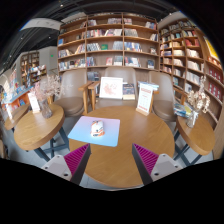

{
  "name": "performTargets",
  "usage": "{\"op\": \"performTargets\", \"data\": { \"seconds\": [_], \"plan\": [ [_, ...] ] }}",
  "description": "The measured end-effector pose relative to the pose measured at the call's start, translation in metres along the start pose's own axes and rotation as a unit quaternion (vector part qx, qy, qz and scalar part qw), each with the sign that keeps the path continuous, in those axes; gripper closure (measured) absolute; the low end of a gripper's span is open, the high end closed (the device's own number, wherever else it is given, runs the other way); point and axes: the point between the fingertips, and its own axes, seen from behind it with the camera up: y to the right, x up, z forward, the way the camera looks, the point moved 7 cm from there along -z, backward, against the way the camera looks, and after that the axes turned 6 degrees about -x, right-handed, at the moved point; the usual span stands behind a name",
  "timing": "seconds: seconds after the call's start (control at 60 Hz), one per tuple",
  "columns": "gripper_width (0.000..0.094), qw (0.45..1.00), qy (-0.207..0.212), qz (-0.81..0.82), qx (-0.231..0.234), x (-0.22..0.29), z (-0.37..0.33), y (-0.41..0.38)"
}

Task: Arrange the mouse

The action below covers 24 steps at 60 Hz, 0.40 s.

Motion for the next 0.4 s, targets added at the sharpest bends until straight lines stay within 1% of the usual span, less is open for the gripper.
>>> {"op": "performTargets", "data": {
  "seconds": [0.067,0.167,0.25,0.4],
  "plan": [
    [0.0082,1.000,0.003,-0.002,-0.005,-0.012,-0.018,0.015],
    [0.0083,1.000,0.008,-0.011,-0.026,-0.030,-0.042,0.034],
    [0.0082,0.999,0.009,-0.008,-0.030,-0.042,-0.056,0.044],
    [0.0081,0.999,0.024,-0.013,-0.040,-0.047,-0.071,0.057]
  ]
}}
